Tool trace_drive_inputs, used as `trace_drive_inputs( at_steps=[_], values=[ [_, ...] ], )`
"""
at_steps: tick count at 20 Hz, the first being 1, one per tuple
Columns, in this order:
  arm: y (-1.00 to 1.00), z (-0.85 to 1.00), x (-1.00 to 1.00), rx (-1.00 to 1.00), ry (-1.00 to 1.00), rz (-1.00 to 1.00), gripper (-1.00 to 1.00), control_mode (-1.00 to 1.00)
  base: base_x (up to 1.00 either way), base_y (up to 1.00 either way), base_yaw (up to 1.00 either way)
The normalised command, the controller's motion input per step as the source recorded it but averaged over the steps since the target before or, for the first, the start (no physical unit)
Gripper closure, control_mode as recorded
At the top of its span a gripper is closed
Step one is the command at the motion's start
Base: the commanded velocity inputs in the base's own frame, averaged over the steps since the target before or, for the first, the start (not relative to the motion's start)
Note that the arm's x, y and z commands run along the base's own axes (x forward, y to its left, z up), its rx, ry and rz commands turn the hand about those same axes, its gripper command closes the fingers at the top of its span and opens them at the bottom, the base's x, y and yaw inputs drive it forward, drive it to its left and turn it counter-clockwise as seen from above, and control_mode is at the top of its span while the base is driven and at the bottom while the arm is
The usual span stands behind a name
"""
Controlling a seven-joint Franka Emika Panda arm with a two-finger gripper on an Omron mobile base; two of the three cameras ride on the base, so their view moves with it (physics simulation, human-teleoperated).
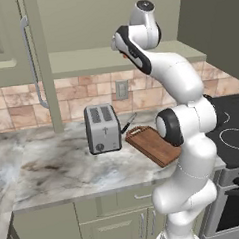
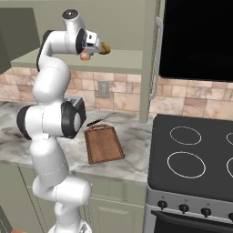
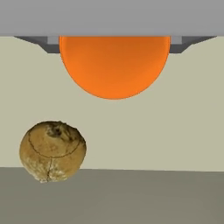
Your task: Pick the bread, place it on the cutting board, pick the jam, place it on the counter, and close the cabinet.
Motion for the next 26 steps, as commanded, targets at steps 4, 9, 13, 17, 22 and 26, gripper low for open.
trace_drive_inputs(
  at_steps=[4, 9, 13, 17, 22, 26],
  values=[
    [0.00, -0.13, -0.41, 0.00, 0.00, 0.00, 1.00, -1.00, 0.00, 0.00, 0.00],
    [0.00, -0.18, -0.52, 0.00, -0.01, 0.00, 1.00, -1.00, 0.00, 0.00, 0.00],
    [0.00, -0.16, -0.52, 0.00, -0.01, 0.00, 1.00, -1.00, 0.00, 0.00, 0.00],
    [0.00, -0.03, -0.60, 0.00, 0.00, 0.00, 1.00, -1.00, 0.00, 0.00, 0.00],
    [0.00, 0.00, -0.80, 0.00, 0.00, 0.00, 1.00, -1.00, 0.00, 0.00, 0.00],
    [0.00, 0.00, -0.86, 0.00, 0.00, 0.00, 1.00, -1.00, 0.00, 0.00, 0.00]
  ],
)
